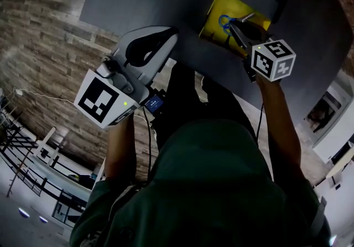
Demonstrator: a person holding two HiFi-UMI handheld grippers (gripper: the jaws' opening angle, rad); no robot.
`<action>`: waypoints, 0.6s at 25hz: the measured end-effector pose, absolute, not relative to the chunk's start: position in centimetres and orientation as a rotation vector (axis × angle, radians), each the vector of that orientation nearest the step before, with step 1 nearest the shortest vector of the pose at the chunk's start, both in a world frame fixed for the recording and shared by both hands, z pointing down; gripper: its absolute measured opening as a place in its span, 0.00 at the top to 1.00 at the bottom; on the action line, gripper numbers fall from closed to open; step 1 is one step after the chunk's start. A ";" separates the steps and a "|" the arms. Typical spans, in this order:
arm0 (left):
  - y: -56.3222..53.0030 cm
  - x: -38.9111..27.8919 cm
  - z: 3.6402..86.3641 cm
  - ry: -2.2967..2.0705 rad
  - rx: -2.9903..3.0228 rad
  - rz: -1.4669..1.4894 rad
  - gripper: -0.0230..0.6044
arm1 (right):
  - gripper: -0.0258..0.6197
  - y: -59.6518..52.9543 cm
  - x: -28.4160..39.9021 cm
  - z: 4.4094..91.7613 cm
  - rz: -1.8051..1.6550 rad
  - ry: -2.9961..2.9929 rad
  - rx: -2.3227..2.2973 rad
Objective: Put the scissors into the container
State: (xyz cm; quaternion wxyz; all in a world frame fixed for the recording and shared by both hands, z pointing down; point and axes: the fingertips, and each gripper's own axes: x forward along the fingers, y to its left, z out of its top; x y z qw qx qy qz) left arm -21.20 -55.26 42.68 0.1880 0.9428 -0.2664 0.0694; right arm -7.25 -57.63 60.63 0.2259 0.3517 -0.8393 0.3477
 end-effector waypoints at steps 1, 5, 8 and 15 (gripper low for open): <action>-55.3 -21.2 42.9 -0.747 2.649 0.196 0.96 | 0.90 -57.7 -7.2 61.0 0.967 -2.308 0.970; -55.4 -21.2 43.7 -0.741 2.637 0.195 0.96 | 0.90 -57.6 -7.3 61.9 1.017 -2.292 0.969; -55.5 -21.3 44.0 -0.737 2.628 0.193 0.96 | 0.90 -57.5 -7.4 62.3 1.051 -2.282 0.963; -55.7 -21.3 44.7 -0.732 2.616 0.192 0.96 | 0.90 -57.6 -7.3 63.3 1.096 -2.256 0.961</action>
